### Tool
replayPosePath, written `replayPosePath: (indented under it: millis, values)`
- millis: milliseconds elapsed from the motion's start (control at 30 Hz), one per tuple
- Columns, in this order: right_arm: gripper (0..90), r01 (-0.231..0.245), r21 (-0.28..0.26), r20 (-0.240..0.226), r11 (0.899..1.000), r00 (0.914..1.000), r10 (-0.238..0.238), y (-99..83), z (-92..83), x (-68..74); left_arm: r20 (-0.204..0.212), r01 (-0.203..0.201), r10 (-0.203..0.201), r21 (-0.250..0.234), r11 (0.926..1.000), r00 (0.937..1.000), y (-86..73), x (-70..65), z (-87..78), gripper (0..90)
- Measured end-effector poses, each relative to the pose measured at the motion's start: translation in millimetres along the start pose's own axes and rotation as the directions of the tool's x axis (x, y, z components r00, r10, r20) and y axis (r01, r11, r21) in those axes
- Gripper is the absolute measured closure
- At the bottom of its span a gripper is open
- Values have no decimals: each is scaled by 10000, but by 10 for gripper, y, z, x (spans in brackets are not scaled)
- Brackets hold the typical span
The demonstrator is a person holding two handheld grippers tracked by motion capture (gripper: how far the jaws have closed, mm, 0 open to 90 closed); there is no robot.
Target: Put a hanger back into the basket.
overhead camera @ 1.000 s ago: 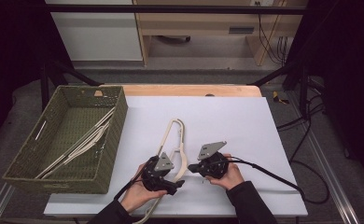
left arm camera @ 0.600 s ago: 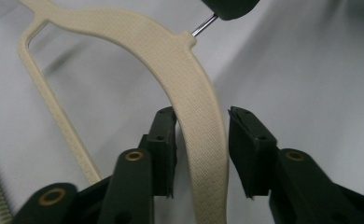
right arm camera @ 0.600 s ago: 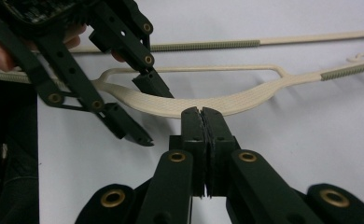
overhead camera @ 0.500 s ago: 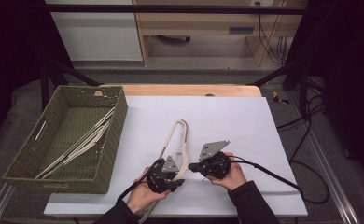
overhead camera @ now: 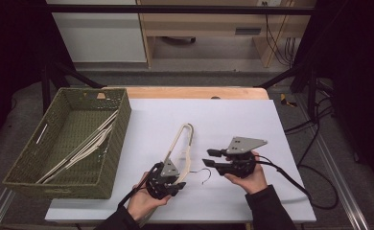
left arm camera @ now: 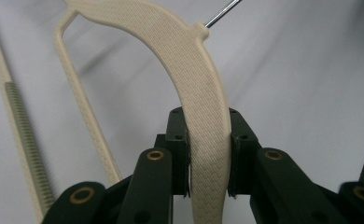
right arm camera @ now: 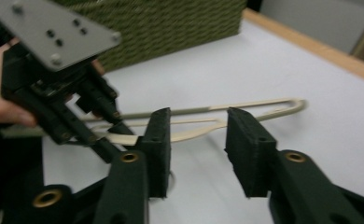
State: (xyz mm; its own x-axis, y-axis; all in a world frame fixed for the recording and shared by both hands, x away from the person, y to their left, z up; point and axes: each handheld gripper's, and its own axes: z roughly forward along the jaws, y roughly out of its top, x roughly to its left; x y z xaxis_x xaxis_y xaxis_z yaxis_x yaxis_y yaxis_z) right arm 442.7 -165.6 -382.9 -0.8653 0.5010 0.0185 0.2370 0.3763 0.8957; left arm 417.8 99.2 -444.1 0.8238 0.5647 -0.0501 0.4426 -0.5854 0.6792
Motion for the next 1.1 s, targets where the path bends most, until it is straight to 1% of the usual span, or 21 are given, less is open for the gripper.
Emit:
replayPosePath:
  millis: [33,67,100,200,233,300,333,400,433,500,567,600,667,700,833,867,900,967,1033,1067,1100]
  values:
    - [571,-67,-202,226,9998,9997,72,-8,-60,-32,-24,-14,14,3,10000,10000,1,4,-13,747]
    - [559,-92,-288,346,9995,9993,101,-14,-88,-49,-76,57,-58,-62,10000,10000,5,10,-44,748]
    - [538,-280,-453,560,9986,9980,306,-35,-153,-89,-112,99,-101,-115,9999,9999,6,14,-62,750]
    - [486,-683,-702,944,9952,9927,748,-108,-272,-177,-314,271,-281,-339,9991,9991,7,38,-164,756]
    - [453,-800,-744,1204,9940,9888,886,-158,-322,-219,-352,264,-277,-350,9990,9990,5,48,-193,759]
    - [417,-1005,-759,1508,9920,9823,1111,-229,-380,-277,-533,359,-385,-492,9981,9978,-3,69,-266,766]
    - [404,-1100,-785,1577,9908,9800,1213,-255,-398,-300,-670,439,-478,-589,9973,9966,-12,95,-326,768]
    - [357,-1492,-918,1792,9845,9701,1637,-325,-438,-365,-794,536,-588,-670,9963,9951,-21,127,-388,778]
    - [345,-1517,-948,1825,9839,9689,1669,-337,-445,-379,-885,605,-671,-748,9954,9938,-26,151,-425,781]
    - [319,-1829,-1080,1954,9772,9599,2013,-376,-454,-419,-1055,759,-852,-888,9931,9908,-37,200,-491,789]
    - [292,-1955,-1063,2089,9749,9542,2141,-409,-458,-449,-1222,856,-971,-962,9917,9877,-46,238,-539,796]
    - [281,-2025,-1040,2095,9738,9526,2204,-419,-454,-458,-1365,945,-1078,-1007,9904,9848,-52,269,-574,799]
    - [260,-2096,-948,2188,9732,9493,2258,-445,-447,-479,-1465,1093,-1241,-1053,9884,9814,-61,308,-608,806]
    - [255,-2160,-944,2179,9718,9480,2319,-450,-445,-482,-1577,1157,-1318,-1073,9875,9787,-67,328,-626,809]
    - [235,-2214,-925,2201,9708,9463,2368,-465,-429,-496,-1936,1444,-1647,-1146,9829,9671,-89,411,-686,820]
    - [235,-2243,-901,2173,9703,9464,2390,-466,-429,-495,-2022,1549,-1770,-1205,9805,9632,-100,436,-698,823]
    - [235,-2266,-849,2121,9703,9474,2398,-466,-429,-493,-2051,1609,-1835,-1224,9794,9614,-104,449,-704,825]
    - [233,-2246,-808,2144,9711,9476,2370,-468,-429,-495,-2156,1773,-2027,-1312,9754,9552,-112,475,-718,829]
    - [229,-2254,-809,2147,9709,9473,2378,-469,-429,-495,-2132,1843,-2114,-1397,9729,9539,-120,490,-731,842]
    - [228,-2239,-804,2153,9713,9475,2362,-469,-430,-495,-2131,1780,-2047,-1377,9743,9554,-123,496,-749,848]
    - [222,-2245,-832,2177,9709,9467,2375,-468,-432,-495,-2023,1855,-2144,-1523,9708,9556,-120,495,-757,853]
